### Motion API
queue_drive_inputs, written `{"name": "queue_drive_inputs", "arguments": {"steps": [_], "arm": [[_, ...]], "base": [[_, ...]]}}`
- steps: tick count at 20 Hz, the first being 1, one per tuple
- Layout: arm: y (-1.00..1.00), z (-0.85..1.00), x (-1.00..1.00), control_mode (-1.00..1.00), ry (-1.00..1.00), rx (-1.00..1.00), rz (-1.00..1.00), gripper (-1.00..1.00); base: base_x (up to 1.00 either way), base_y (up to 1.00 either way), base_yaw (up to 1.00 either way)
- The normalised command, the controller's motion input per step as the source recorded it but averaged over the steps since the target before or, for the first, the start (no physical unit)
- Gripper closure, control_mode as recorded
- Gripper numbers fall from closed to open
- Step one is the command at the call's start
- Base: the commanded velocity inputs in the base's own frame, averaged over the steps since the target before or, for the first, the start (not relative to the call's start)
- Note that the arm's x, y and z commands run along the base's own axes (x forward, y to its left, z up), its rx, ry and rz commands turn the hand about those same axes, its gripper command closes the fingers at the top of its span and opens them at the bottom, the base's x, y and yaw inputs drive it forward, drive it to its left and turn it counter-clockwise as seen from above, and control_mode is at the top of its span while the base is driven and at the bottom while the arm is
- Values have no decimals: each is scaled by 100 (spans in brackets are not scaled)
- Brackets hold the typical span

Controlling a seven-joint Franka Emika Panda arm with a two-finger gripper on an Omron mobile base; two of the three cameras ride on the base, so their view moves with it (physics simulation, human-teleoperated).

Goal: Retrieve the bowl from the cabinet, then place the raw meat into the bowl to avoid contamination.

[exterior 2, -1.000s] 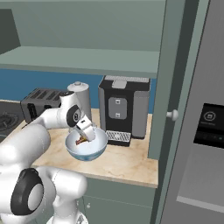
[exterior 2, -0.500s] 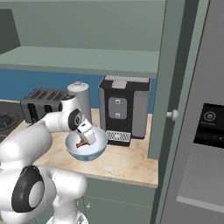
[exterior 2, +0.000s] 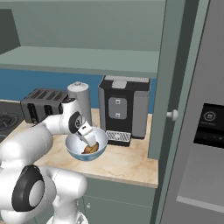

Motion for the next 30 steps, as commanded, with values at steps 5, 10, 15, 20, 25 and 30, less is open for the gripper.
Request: {"name": "queue_drive_inputs", "arguments": {"steps": [5, 10, 15, 20, 25, 30], "arm": [[0, 0, 0, -100, 0, 0, 0, -100], [0, 2, 1, -100, 0, -1, 0, -100], [0, 28, 0, -100, 0, 0, -3, -100], [0, 46, -9, -100, 0, 0, -3, -100], [0, 46, -39, -100, 0, 0, 0, -100], [0, 39, -50, -100, 0, 0, 0, -100]], "base": [[0, 0, 0], [0, 0, 0], [0, 0, 0], [0, 0, 0], [0, 0, 0], [0, 0, 0]]}}
